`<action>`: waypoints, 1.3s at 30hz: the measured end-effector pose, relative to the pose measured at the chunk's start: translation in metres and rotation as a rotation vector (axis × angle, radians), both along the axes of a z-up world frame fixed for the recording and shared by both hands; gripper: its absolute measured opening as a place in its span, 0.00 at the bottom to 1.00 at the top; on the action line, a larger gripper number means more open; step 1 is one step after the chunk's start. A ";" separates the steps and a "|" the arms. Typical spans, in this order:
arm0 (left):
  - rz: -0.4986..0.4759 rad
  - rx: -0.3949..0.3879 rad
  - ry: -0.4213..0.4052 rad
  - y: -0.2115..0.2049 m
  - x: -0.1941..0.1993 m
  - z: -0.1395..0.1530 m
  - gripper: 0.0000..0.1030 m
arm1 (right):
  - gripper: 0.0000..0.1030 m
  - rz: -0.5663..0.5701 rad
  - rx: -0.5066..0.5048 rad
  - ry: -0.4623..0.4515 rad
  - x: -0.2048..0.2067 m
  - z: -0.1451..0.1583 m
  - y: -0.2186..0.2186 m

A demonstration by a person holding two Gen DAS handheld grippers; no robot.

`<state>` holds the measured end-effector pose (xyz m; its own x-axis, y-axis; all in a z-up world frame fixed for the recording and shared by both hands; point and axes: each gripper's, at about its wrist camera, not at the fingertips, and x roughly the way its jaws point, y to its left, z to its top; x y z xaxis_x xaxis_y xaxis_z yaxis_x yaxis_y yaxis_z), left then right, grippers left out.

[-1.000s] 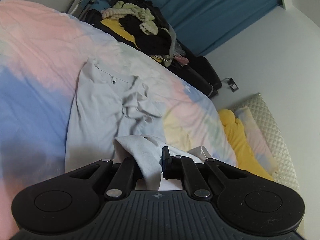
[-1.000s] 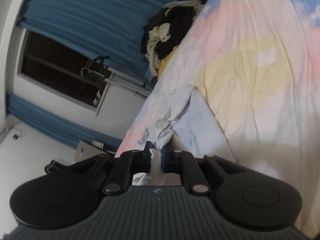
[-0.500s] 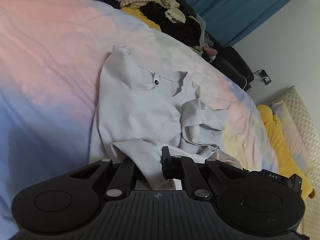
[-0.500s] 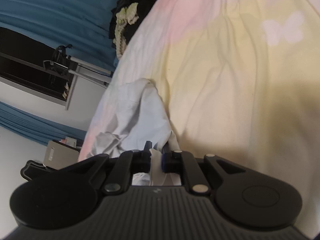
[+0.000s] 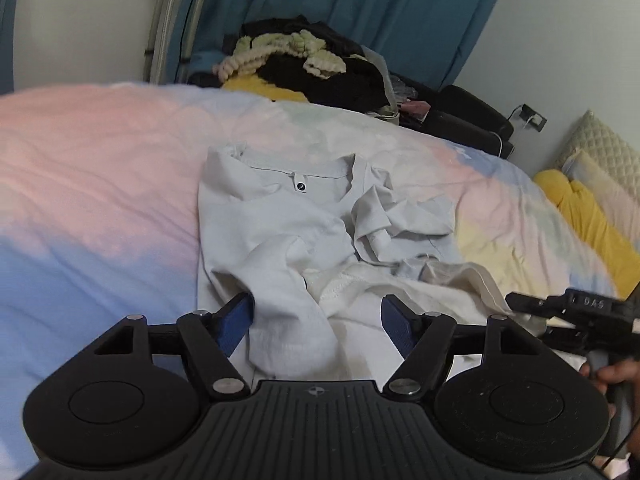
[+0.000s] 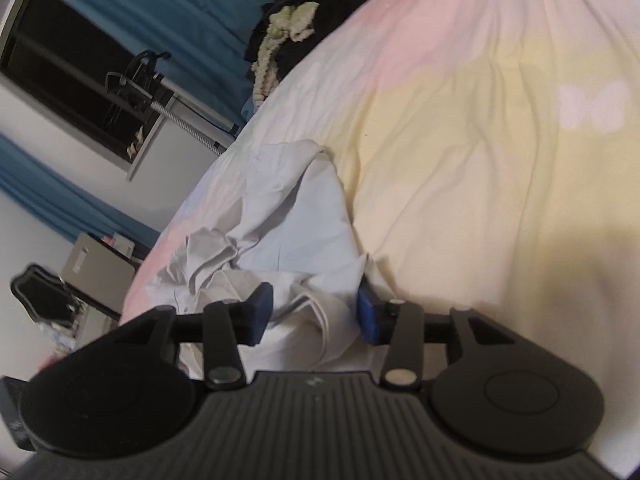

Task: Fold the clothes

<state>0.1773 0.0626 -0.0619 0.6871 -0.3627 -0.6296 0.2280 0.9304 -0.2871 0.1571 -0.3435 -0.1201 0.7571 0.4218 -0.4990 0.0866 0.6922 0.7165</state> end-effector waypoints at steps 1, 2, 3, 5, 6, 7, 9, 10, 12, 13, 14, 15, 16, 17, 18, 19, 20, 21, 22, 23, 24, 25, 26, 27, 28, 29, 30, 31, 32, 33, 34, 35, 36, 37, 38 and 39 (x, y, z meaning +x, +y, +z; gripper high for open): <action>0.002 0.022 -0.014 -0.001 -0.009 0.003 0.72 | 0.48 0.006 -0.036 -0.011 -0.005 0.004 0.003; 0.003 0.043 -0.028 -0.003 -0.017 0.006 0.73 | 0.50 0.011 -0.071 -0.023 -0.010 0.008 0.007; 0.008 0.055 -0.038 -0.004 -0.026 0.009 0.73 | 0.51 0.016 -0.104 -0.035 -0.015 0.011 0.010; 0.018 0.070 -0.057 -0.004 -0.043 0.012 0.74 | 0.51 0.022 -0.164 -0.060 -0.027 0.018 0.015; 0.021 0.077 -0.066 -0.006 -0.051 0.014 0.74 | 0.51 0.025 -0.191 -0.073 -0.033 0.021 0.017; 0.022 0.087 -0.072 -0.008 -0.058 0.015 0.74 | 0.51 0.029 -0.220 -0.086 -0.040 0.024 0.020; 0.018 0.108 -0.087 -0.013 -0.073 0.019 0.75 | 0.51 0.044 -0.277 -0.111 -0.053 0.029 0.027; 0.014 0.113 -0.096 -0.014 -0.079 0.021 0.76 | 0.51 0.053 -0.304 -0.123 -0.059 0.031 0.031; 0.005 0.115 -0.109 -0.016 -0.092 0.024 0.77 | 0.51 0.076 -0.346 -0.145 -0.069 0.035 0.039; 0.004 0.116 -0.112 -0.017 -0.097 0.024 0.77 | 0.51 0.086 -0.359 -0.154 -0.073 0.036 0.043; 0.006 0.113 -0.107 -0.017 -0.102 0.023 0.77 | 0.51 0.095 -0.368 -0.162 -0.076 0.037 0.047; 0.007 0.110 -0.102 -0.018 -0.106 0.022 0.77 | 0.51 0.103 -0.368 -0.165 -0.079 0.037 0.050; 0.009 0.106 -0.096 -0.018 -0.110 0.021 0.77 | 0.51 0.110 -0.368 -0.168 -0.082 0.036 0.053; 0.011 0.104 -0.090 -0.017 -0.113 0.019 0.77 | 0.51 0.118 -0.369 -0.169 -0.084 0.036 0.056; 0.013 0.103 -0.085 -0.017 -0.116 0.018 0.77 | 0.51 0.127 -0.373 -0.168 -0.086 0.034 0.059; 0.015 0.109 -0.085 -0.017 -0.118 0.017 0.77 | 0.51 0.135 -0.378 -0.167 -0.088 0.033 0.062; 0.017 0.115 -0.086 -0.017 -0.121 0.017 0.77 | 0.51 0.144 -0.383 -0.167 -0.090 0.032 0.065; 0.020 0.121 -0.091 -0.017 -0.123 0.017 0.77 | 0.51 0.151 -0.389 -0.169 -0.093 0.032 0.068; 0.022 0.127 -0.096 -0.018 -0.125 0.018 0.77 | 0.51 0.157 -0.398 -0.175 -0.096 0.032 0.071; 0.021 0.132 -0.102 -0.018 -0.126 0.018 0.78 | 0.51 0.163 -0.407 -0.183 -0.099 0.033 0.073; 0.021 0.135 -0.107 -0.019 -0.128 0.018 0.79 | 0.51 0.167 -0.413 -0.191 -0.102 0.034 0.076; 0.020 0.135 -0.109 -0.019 -0.129 0.018 0.80 | 0.51 0.167 -0.412 -0.198 -0.106 0.036 0.077; 0.019 0.132 -0.108 -0.020 -0.130 0.018 0.81 | 0.51 0.166 -0.409 -0.204 -0.109 0.038 0.078; 0.015 0.118 -0.106 -0.019 -0.132 0.018 0.83 | 0.51 0.162 -0.408 -0.209 -0.112 0.039 0.078; 0.004 0.086 -0.106 -0.018 -0.133 0.019 0.84 | 0.52 0.159 -0.408 -0.213 -0.115 0.041 0.079; -0.007 0.048 -0.103 -0.017 -0.134 0.020 0.87 | 0.56 0.154 -0.407 -0.215 -0.117 0.042 0.079; -0.014 0.016 -0.096 -0.016 -0.136 0.020 0.88 | 0.59 0.143 -0.398 -0.213 -0.119 0.043 0.078; -0.019 -0.016 -0.082 -0.015 -0.136 0.021 0.88 | 0.66 0.135 -0.374 -0.210 -0.121 0.043 0.076; -0.019 -0.054 -0.059 -0.014 -0.137 0.020 0.89 | 0.73 0.128 -0.336 -0.206 -0.122 0.043 0.073; -0.017 -0.091 -0.033 -0.012 -0.136 0.018 0.89 | 0.77 0.122 -0.294 -0.199 -0.123 0.042 0.070; -0.014 -0.133 0.001 -0.010 -0.134 0.015 0.89 | 0.83 0.117 -0.242 -0.188 -0.124 0.040 0.067; -0.009 -0.185 0.041 -0.007 -0.132 0.010 0.90 | 0.83 0.112 -0.190 -0.176 -0.125 0.038 0.064; -0.005 -0.239 0.082 -0.004 -0.129 0.006 0.90 | 0.84 0.107 -0.138 -0.162 -0.125 0.036 0.061; -0.004 -0.311 0.120 0.001 -0.127 0.000 0.90 | 0.86 0.104 -0.092 -0.141 -0.125 0.033 0.058; 0.000 -0.394 0.169 0.006 -0.123 -0.007 0.91 | 0.88 0.100 -0.060 -0.118 -0.124 0.030 0.058; 0.013 -0.480 0.223 0.011 -0.119 -0.015 0.91 | 0.88 0.101 -0.029 -0.097 -0.123 0.027 0.058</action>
<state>0.0587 0.0740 -0.0771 0.5617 -0.6386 -0.5260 0.1023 0.6845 -0.7218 0.0339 -0.2858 -0.0932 0.7570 0.4846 -0.4383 -0.0534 0.7144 0.6977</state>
